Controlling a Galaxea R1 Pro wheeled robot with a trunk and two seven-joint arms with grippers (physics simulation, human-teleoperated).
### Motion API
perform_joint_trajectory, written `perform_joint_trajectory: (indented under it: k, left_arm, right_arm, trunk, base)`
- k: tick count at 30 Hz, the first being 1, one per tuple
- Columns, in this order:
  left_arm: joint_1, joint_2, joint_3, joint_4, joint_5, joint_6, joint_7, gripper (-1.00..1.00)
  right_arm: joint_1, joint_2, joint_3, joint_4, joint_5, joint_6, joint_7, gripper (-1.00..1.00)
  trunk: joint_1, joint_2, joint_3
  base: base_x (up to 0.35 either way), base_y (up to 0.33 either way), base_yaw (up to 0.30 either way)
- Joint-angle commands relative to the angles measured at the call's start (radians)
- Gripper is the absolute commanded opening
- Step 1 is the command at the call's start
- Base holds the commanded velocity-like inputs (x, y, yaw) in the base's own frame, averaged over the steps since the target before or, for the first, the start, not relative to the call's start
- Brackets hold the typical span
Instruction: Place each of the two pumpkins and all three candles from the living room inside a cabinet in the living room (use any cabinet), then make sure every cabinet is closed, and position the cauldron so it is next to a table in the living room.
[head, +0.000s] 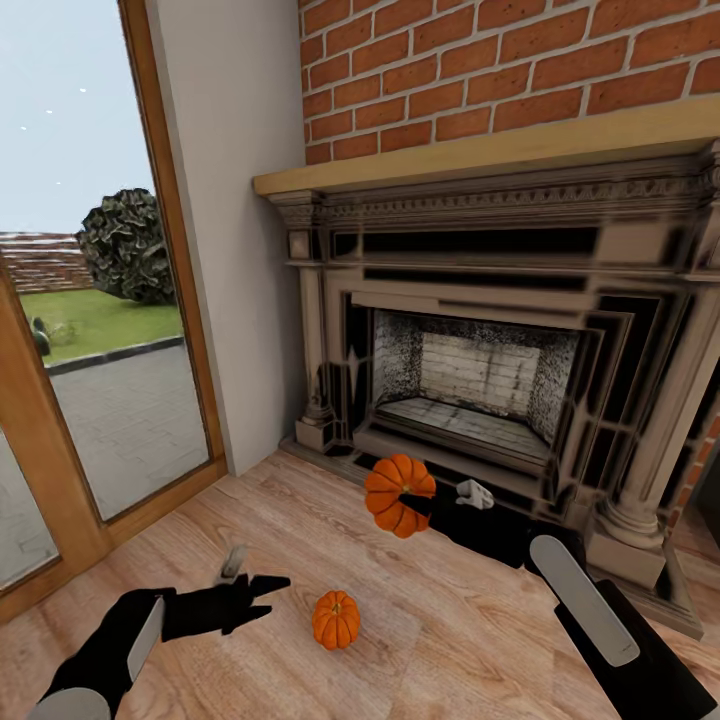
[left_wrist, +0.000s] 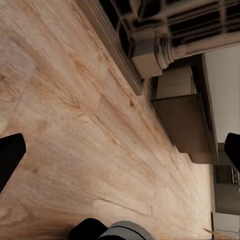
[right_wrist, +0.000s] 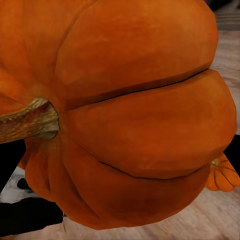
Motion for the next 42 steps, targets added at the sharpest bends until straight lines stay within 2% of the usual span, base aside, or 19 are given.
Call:
perform_joint_trajectory:
  k: [1, 5, 11, 15, 18, 21, 23, 36, 42]
  left_arm:
    - [-0.009, 0.001, 0.001, 0.028, 0.002, -0.025, 0.0, 1.0]
    - [-0.025, 0.003, 0.001, 0.089, 0.028, -0.109, 0.002, 1.0]
    - [-0.028, 0.004, 0.0, 0.103, 0.068, -0.135, -0.006, 1.0]
    - [-0.027, 0.009, 0.002, 0.145, 0.072, -0.142, 0.003, 1.0]
    - [-0.027, 0.027, 0.003, 0.223, 0.072, -0.208, 0.008, 1.0]
    - [-0.027, 0.031, 0.003, 0.254, 0.075, -0.257, 0.027, 1.0]
    - [-0.027, 0.033, 0.003, 0.259, 0.075, -0.267, 0.036, 1.0]
    - [-0.027, 0.037, 0.003, 0.266, 0.076, -0.274, 0.041, 1.0]
    - [-0.027, 0.037, 0.001, 0.268, 0.076, -0.275, 0.042, 1.0]
  right_arm:
    - [-0.001, -0.001, 0.002, -0.002, -0.009, 0.001, -0.011, -1.0]
    - [-0.001, 0.0, 0.002, -0.004, -0.007, 0.001, -0.011, -1.0]
    - [-0.001, 0.001, 0.003, 0.001, -0.003, 0.001, -0.011, -1.0]
    - [-0.001, 0.001, 0.003, 0.003, -0.002, 0.0, -0.011, -1.0]
    - [-0.001, 0.001, 0.003, 0.002, -0.002, 0.0, -0.011, -1.0]
    - [-0.001, 0.002, 0.002, 0.004, -0.002, 0.0, -0.01, -1.0]
    - [-0.001, 0.002, 0.002, 0.007, -0.002, -0.001, -0.009, -1.0]
    - [-0.001, 0.003, 0.001, 0.012, -0.005, -0.01, -0.007, -1.0]
    - [-0.001, 0.003, 0.001, 0.013, -0.005, -0.01, -0.009, -1.0]
  trunk:
    - [0.0, 0.0, -0.001]
    - [0.0, 0.0, -0.001]
    - [0.0, 0.0, -0.001]
    - [0.0, 0.0, -0.001]
    - [0.0, 0.0, -0.001]
    - [0.0, 0.0, -0.001]
    - [0.0, 0.0, -0.001]
    - [0.006, -0.004, -0.051]
    - [0.008, -0.005, -0.075]
  base:
    - [0.0, 0.0, 0.0]
    - [0.0, 0.0, 0.0]
    - [0.0, 0.0, 0.0]
    - [0.0, 0.0, 0.0]
    - [0.0, 0.0, 0.0]
    - [0.0, 0.0, 0.0]
    - [0.0, 0.0, 0.0]
    - [0.0, 0.0, 0.003]
    - [0.0, 0.0, 0.234]
